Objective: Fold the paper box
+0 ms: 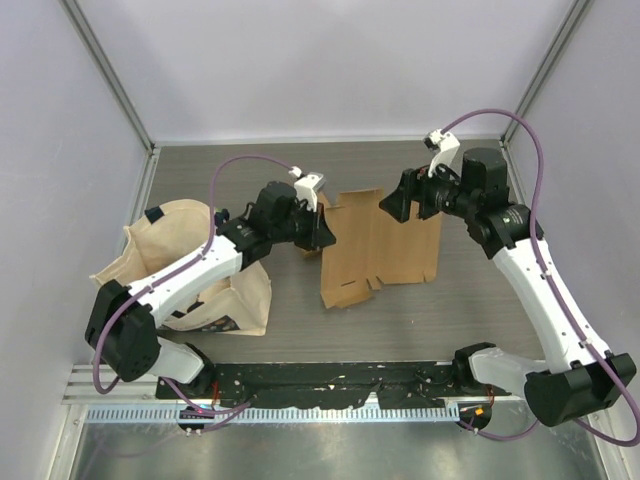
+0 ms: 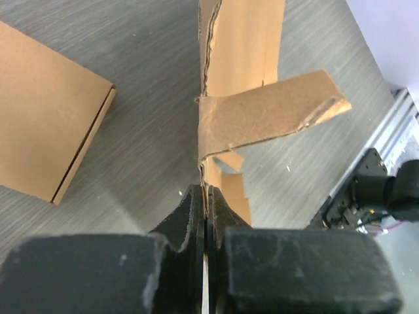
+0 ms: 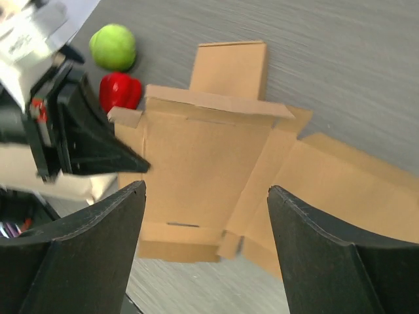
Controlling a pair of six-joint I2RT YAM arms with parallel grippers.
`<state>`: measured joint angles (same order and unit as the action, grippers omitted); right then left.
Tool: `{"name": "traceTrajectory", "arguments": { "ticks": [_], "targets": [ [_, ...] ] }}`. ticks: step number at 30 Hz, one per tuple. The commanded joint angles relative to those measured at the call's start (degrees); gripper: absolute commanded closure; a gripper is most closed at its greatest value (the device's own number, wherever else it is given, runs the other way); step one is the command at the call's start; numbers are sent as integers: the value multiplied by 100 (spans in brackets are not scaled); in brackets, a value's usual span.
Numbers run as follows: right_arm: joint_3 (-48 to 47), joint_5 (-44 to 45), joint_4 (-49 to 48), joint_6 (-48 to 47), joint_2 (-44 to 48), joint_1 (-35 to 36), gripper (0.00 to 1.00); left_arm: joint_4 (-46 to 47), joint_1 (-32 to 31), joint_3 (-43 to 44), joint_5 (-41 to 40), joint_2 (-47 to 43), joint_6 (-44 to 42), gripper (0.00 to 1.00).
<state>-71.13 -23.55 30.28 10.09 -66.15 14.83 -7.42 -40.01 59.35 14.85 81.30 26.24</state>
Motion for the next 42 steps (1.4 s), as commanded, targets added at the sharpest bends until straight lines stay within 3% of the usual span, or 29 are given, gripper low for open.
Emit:
{"name": "traceTrajectory", "arguments": {
  "ticks": [1, 5, 11, 13, 18, 22, 26, 32, 34, 37, 38, 40, 41, 42],
  "targets": [
    [3, -1449, -338, -2157, 278, 107, 20, -1972, 72, 787, 1055, -106, -1023, 100],
    [-251, -2012, -304, -2475, 85, 257, 20, -2289, 221, 937, 1493, -149, -1331, 100],
    [-665, -2004, 258, -2986, -310, 599, 22, -2684, 239, 1236, 1758, -141, -1648, 100],
    [-683, -1777, 469, -3048, -320, 898, 23, -2834, 248, 1394, 1706, -88, -1754, 100],
    [195, -847, -250, -2916, 111, 1382, 22, -3037, 292, 1615, 1942, -26, -1903, 100],
    [548, -581, -611, -2977, 173, 1417, 22, -3177, 292, 1667, 2258, -61, -2157, 100],
    [601, -264, -822, -3030, 76, 1417, 29, -3310, 292, 1746, 2426, -35, -2413, 100],
    [609, -52, -937, -3100, 120, 1409, 24, -3477, 292, 1826, 2724, 53, -2536, 100],
    [505, -341, -727, -3135, 15, 1417, 29, -3494, 292, 1834, 2891, 53, -2588, 100],
    [451, -861, -506, -3031, -47, 1417, 54, -3521, 301, 1896, 2699, 62, -2598, 100],
    [495, -923, -506, -2900, -30, 1409, 67, -3468, 309, 1896, 2629, 44, -2571, 99],
    [792, -923, -750, -2723, 163, 1391, 79, -3128, 397, 1791, 2383, -8, -2221, 94],
    [916, -949, -891, -2479, 242, 1382, 92, -2960, 432, 1729, 2286, -122, -2072, 93],
    [1030, -802, -1023, -2355, 304, 1382, 99, -2802, 467, 1616, 2137, -192, -1766, 86]
  ]
}}
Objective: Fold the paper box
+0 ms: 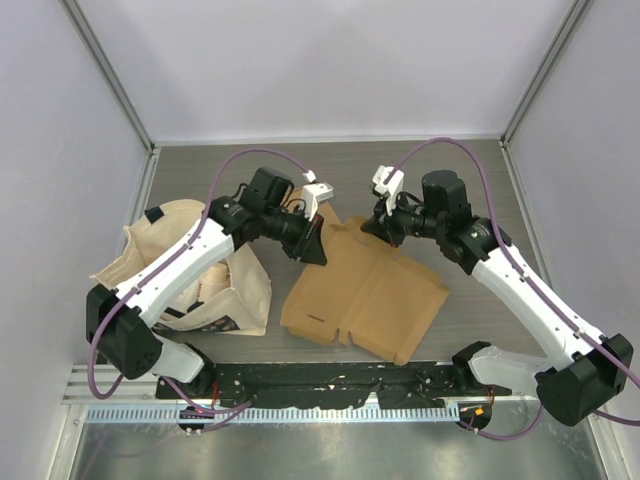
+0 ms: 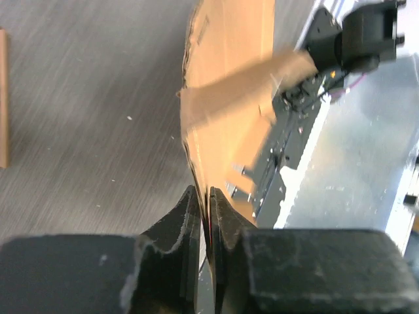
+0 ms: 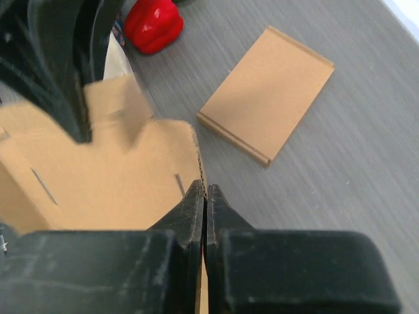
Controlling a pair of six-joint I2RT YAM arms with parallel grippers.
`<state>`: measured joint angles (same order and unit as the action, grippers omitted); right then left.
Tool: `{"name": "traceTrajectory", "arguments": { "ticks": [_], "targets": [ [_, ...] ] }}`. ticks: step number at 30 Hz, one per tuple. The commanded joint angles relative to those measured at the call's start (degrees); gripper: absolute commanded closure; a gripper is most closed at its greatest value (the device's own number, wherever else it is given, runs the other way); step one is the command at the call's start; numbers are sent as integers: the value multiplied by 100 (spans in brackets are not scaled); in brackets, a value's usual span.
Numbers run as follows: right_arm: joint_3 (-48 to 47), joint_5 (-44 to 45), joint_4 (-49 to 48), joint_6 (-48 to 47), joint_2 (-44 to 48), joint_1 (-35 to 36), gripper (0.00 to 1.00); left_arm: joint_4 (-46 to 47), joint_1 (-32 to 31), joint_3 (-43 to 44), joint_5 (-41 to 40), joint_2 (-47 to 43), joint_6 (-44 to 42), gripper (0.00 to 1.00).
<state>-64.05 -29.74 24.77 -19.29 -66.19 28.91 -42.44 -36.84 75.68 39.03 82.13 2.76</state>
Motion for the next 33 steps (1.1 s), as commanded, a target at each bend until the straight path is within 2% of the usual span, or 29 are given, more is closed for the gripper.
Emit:
{"name": "traceTrajectory", "arguments": {
  "ticks": [1, 2, 3, 4, 5, 7, 10, 14, 17, 20, 22, 27, 33],
  "targets": [
    [454, 36, -595, 732, 431, -34, 99, 919, 151, -53, -908, -355, 733, 78],
    [490, 212, -605, 829, 484, -60, 99, 1034, 151, -97, -1306, -608, 891, 69],
    [516, 614, -588, 1022, 537, -148, 99, 1183, 151, -367, -1719, -784, 1101, 53],
    [499, 810, -570, 1145, 607, -201, 99, 1516, 151, -535, -2523, -986, 1373, 26],
    [473, 1012, -535, 1268, 712, -271, 99, 1702, 151, -728, -2853, -1232, 1506, 13],
    [394, 1189, -343, 1541, 844, -517, 99, 2158, 151, -1300, -3521, -1821, 1770, 2],
    [376, 1452, -141, 1779, 1108, -675, 99, 2459, 142, -1775, -3717, -2367, 1850, 0],
    [542, 1524, -174, 1955, 1477, -781, 99, 2503, 151, -1943, -3859, -2553, 1964, 0],
    [797, 1585, -403, 2166, 1820, -799, 99, 2495, 151, -1803, -3973, -2158, 2227, 2],
    [1131, 1542, -692, 2280, 2241, -807, 99, 2494, 159, -1548, -3561, -1650, 2421, 5],
    [1341, 1576, -877, 2385, 2565, -816, 99, 2827, 194, -1644, -3472, -1516, 2430, 1],
    [1641, 1541, -1124, 2649, 3103, -816, 99, 3968, 493, -2337, -2876, -1472, 2465, 0],
    [1764, 1453, -1194, 2746, 3464, -816, 99, 4698, 607, -2620, -2550, -858, 2712, 1]
  ]
}}
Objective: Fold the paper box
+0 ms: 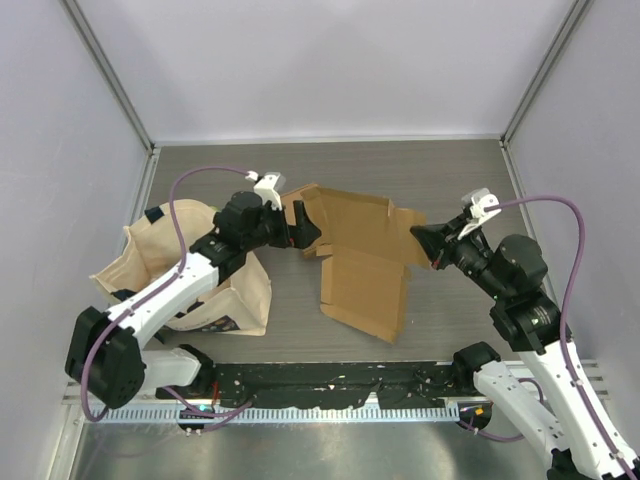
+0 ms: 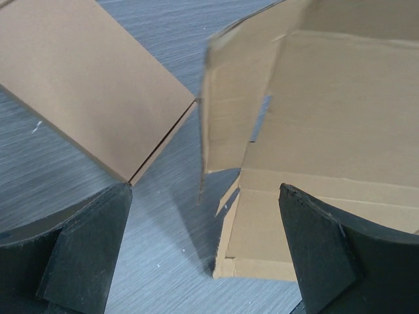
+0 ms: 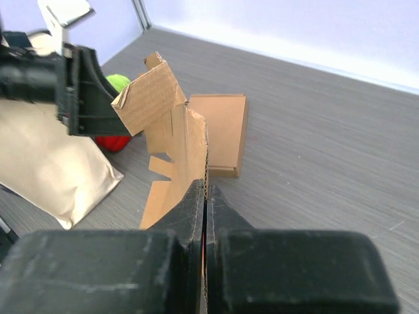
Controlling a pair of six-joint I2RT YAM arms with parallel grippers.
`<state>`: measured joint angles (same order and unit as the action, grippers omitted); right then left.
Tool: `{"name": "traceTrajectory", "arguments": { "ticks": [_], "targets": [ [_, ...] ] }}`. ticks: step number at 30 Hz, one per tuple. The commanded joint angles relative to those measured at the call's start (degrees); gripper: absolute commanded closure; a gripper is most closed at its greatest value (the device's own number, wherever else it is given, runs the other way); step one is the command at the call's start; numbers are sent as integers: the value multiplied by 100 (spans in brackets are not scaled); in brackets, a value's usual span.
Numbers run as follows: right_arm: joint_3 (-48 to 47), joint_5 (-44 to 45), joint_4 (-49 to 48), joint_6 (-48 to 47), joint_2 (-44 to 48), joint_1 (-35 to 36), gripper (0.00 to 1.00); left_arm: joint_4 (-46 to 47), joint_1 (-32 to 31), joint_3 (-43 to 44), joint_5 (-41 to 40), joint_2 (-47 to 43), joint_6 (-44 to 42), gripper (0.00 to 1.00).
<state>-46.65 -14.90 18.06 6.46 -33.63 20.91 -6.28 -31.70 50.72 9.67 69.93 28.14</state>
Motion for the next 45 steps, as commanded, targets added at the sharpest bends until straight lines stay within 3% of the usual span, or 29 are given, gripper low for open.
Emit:
{"name": "traceTrajectory", "arguments": {
  "ticks": [1, 4, 8, 10, 12, 13, 14, 21, 24, 27, 28, 29, 31, 33, 35, 36, 40, 45],
  "targets": [
    [42, -57, -523, 189, 234, -16, 99, 1181, 112, -124, 456, 433, 235, 2],
    [77, -84, -558, 215, 365, -16, 99, 1664, 234, -133, 649, 688, 341, 9],
    [112, -241, -558, 259, 427, -16, 99, 2121, 252, -36, 756, 847, 333, 36],
    [156, -277, -567, 303, 488, -16, 99, 2280, 252, -71, 764, 890, 297, 41],
    [218, -347, -593, 373, 541, -8, 99, 2403, 252, -62, 703, 961, 280, 38],
    [227, -365, -602, 391, 559, -16, 99, 2412, 252, -19, 694, 1065, 280, 23],
    [227, -426, -602, 443, 568, -8, 99, 2413, 261, 17, 720, 1127, 271, 21],
    [157, -558, -699, 506, 559, -16, 99, 2657, 287, 333, 755, 1751, 253, 23],
    [157, -567, -673, 506, 533, -16, 99, 2965, 340, 474, 1071, 1954, 341, 40],
    [104, -436, -498, 471, 515, -8, 99, 2933, 331, 544, 1151, 1928, 245, 72],
    [43, 69, -349, 436, 489, -16, 98, 2453, 331, 692, 1090, 1893, 105, 93],
    [-71, 457, 192, 461, 245, -16, 81, 2248, 331, 746, 1011, 1858, 26, 96],
    [-781, 1457, 932, 488, -203, -16, 62, 1713, 270, 764, 853, 1639, -168, 97],
    [-1587, 1700, 1792, 348, -904, -16, 40, 1499, 270, 677, 694, 1454, -318, 98],
    [-2021, 1175, 2112, 23, -1294, -16, 36, 1341, 252, 571, 738, 1243, -396, 99],
    [-2389, 1121, 2287, -56, -1496, 1, 27, 1227, 235, 571, 773, 1207, -441, 99],
    [-3129, 779, 2422, -680, -2287, 124, 20, 936, 95, 562, 1027, 1023, -713, 100],
    [-3507, -704, 1990, -1820, -3034, 212, 15, 646, 15, 746, 1484, 1014, -1064, 100]
  ]
}}
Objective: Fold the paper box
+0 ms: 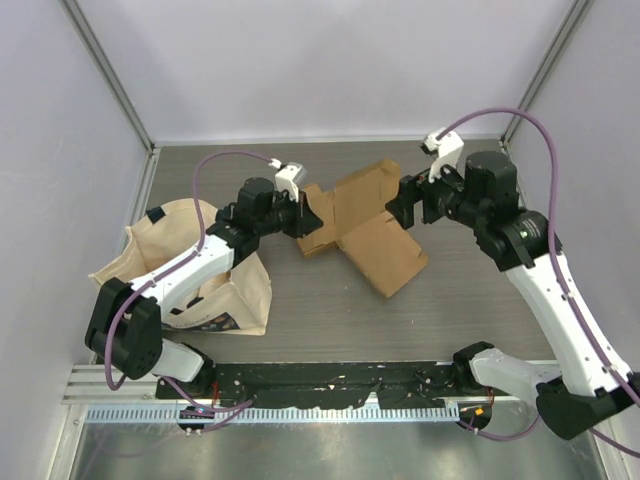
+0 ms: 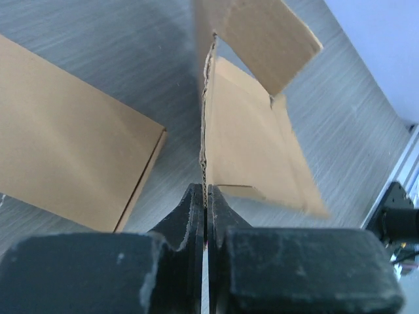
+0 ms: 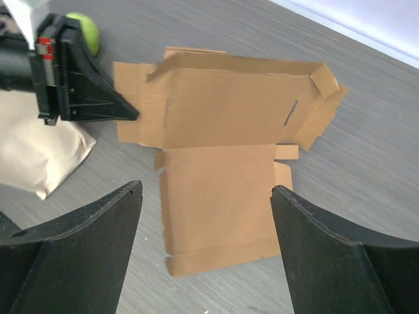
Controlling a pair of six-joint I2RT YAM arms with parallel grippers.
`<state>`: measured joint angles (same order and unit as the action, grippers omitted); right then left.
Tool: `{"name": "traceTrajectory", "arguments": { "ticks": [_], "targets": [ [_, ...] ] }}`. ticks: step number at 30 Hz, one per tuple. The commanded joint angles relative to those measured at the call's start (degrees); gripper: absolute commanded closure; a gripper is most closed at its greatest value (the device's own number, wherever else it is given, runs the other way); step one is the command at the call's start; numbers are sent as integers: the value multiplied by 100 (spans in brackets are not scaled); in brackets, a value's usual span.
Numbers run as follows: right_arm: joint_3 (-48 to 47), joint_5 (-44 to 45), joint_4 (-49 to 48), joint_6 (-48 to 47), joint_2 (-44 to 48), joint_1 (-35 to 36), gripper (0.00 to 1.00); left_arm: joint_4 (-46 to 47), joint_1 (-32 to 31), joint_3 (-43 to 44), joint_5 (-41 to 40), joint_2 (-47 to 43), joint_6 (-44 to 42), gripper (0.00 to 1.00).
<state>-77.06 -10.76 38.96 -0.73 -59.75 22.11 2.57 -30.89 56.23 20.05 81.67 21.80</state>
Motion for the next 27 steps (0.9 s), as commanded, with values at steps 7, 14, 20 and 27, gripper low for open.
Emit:
{"name": "traceTrajectory", "arguments": {
  "ticks": [7, 14, 20, 27],
  "targets": [
    [-609, -1735, -310, -2719, -1451, -22, 17, -932, -83, 468, 1325, -116, -913, 100],
    [3, -2747, -1001, -3828, -1567, -392, 19, -1250, -75, 582, 1914, -221, -1169, 100],
    [298, -3096, -1515, -4083, -1574, -435, 19, -1259, -75, 582, 2064, -274, -1187, 100],
    [-37, -3686, -1163, -4285, -2251, -435, 30, -1259, -75, 556, 2099, -344, -1248, 100]
  ]
}}
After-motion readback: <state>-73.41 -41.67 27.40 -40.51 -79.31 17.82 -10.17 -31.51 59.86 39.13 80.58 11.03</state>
